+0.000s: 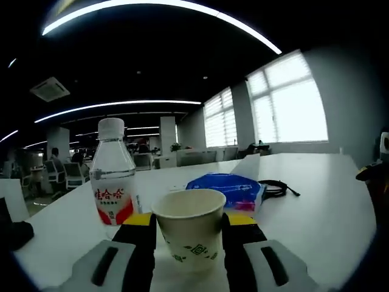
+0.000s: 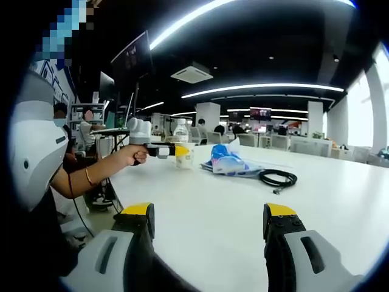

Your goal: Arrange the tabletop items into an orderly group along one side of the table until the central work area is clear of visible clutter.

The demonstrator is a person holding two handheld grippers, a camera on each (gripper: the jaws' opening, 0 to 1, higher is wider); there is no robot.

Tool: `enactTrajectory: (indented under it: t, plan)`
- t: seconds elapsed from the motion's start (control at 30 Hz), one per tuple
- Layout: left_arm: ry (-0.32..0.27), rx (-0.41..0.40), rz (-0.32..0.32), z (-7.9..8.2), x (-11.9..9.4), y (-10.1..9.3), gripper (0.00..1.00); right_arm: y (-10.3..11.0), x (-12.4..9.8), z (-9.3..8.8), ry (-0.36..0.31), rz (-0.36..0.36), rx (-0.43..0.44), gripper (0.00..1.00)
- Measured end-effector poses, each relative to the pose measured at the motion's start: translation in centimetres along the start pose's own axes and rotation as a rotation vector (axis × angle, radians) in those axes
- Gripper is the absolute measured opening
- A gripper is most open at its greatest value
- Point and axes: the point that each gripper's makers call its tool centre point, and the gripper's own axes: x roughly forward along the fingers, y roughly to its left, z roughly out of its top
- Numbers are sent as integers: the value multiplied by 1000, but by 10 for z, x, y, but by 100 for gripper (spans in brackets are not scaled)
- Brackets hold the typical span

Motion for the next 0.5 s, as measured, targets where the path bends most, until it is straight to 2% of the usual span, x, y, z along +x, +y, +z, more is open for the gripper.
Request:
enactTrajectory:
  t: [0.5]
  plan:
    - [11, 42, 11, -5, 6, 1, 42, -5, 0, -4, 3, -9, 12, 70]
